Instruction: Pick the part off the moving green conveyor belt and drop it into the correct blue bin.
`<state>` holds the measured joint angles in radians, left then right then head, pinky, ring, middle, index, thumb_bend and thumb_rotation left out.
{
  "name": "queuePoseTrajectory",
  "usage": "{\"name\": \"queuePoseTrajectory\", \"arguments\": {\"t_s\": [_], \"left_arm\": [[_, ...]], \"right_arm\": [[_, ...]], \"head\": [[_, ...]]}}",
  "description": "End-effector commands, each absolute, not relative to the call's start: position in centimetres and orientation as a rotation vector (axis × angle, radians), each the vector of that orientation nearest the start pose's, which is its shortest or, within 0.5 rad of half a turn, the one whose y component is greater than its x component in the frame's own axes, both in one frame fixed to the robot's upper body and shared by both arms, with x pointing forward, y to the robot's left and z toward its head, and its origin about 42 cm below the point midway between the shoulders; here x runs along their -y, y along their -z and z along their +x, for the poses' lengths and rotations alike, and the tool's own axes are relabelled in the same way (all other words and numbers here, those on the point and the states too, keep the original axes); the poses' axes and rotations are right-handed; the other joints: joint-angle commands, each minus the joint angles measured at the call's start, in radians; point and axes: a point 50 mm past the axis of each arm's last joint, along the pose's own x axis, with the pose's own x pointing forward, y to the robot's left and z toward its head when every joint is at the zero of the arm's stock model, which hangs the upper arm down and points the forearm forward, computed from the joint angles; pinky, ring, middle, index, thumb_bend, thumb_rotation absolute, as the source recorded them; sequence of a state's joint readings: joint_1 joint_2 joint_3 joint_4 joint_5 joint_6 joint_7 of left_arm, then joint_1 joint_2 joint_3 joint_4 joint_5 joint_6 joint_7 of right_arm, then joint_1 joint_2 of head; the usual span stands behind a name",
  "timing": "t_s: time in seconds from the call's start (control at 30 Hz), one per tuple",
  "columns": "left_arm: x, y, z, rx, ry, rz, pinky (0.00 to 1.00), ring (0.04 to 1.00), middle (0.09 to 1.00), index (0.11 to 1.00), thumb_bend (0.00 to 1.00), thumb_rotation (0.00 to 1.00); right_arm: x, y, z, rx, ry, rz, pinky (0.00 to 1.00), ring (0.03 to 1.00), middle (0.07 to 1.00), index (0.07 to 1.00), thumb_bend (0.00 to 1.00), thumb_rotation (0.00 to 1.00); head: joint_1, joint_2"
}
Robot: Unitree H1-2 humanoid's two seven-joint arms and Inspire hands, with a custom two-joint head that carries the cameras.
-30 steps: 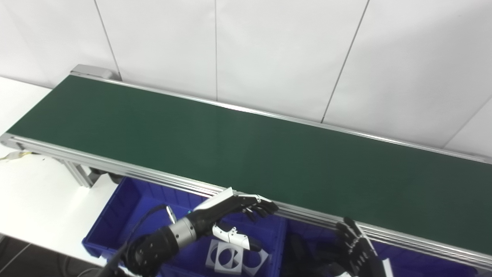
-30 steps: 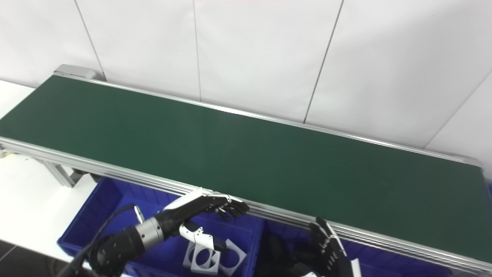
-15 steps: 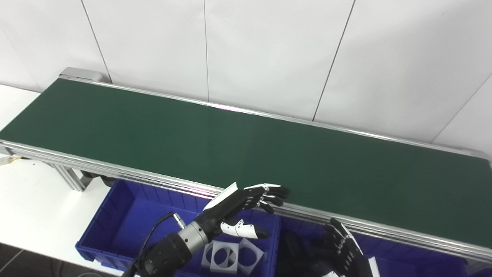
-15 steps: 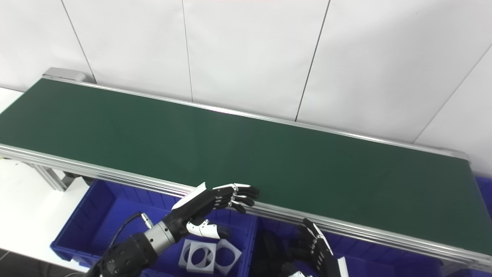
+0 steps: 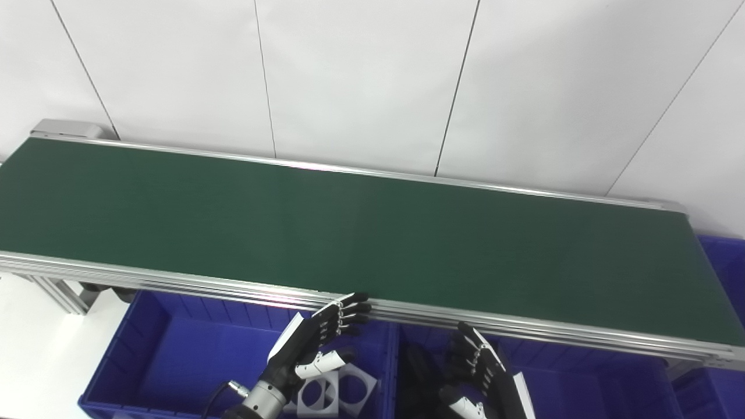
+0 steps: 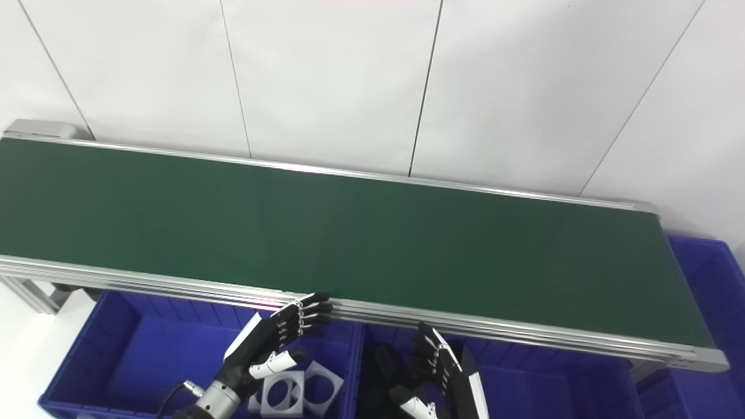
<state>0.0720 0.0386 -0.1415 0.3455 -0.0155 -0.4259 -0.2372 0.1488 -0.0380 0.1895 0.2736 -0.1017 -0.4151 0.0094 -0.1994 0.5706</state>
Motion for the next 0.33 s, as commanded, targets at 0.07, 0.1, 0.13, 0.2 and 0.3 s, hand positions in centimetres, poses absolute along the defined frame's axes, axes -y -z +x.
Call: {"name": "queuePoseTrajectory", "arguments": {"t_s": [0.07, 0.1, 0.13, 0.2, 0.3], "left_arm": [[-18.3, -1.9, 23.8, 0.064, 0.343, -0.01, 0.72, 0.789, 0.822, 0.859, 0.89, 0.7], [-18.5, -1.8, 23.9, 0.063, 0.341, -0.011, 0.73, 0.793, 0.825, 0.861, 0.89, 0.7], [-18.8, -1.8, 23.9, 0.063, 0.34, -0.015, 0.74, 0.8, 0.833, 0.868, 0.87, 0.69], [-19.4, -1.9, 24.0, 0.065, 0.342, -0.023, 0.74, 0.803, 0.836, 0.87, 0.86, 0.69], [-19.9, -2.0, 24.2, 0.071, 0.347, -0.027, 0.76, 0.818, 0.852, 0.878, 0.82, 0.67]], "right_arm": [[17.0, -2.4, 21.7, 0.088, -0.207, -0.095, 0.78, 0.833, 0.849, 0.89, 0.94, 0.57], [16.7, -2.4, 21.7, 0.087, -0.208, -0.092, 0.78, 0.833, 0.85, 0.89, 0.94, 0.57], [16.4, -2.3, 21.8, 0.086, -0.209, -0.09, 0.78, 0.833, 0.851, 0.89, 0.95, 0.57], [15.8, -2.2, 22.0, 0.084, -0.21, -0.092, 0.78, 0.833, 0.851, 0.889, 0.95, 0.57], [15.2, -2.2, 22.4, 0.085, -0.214, -0.097, 0.77, 0.828, 0.847, 0.889, 0.96, 0.57]], "head": [[-0.059, 0.012], [-0.105, 0.01], [-0.137, 0.007], [-0.174, 0.007], [-0.192, 0.011]]}}
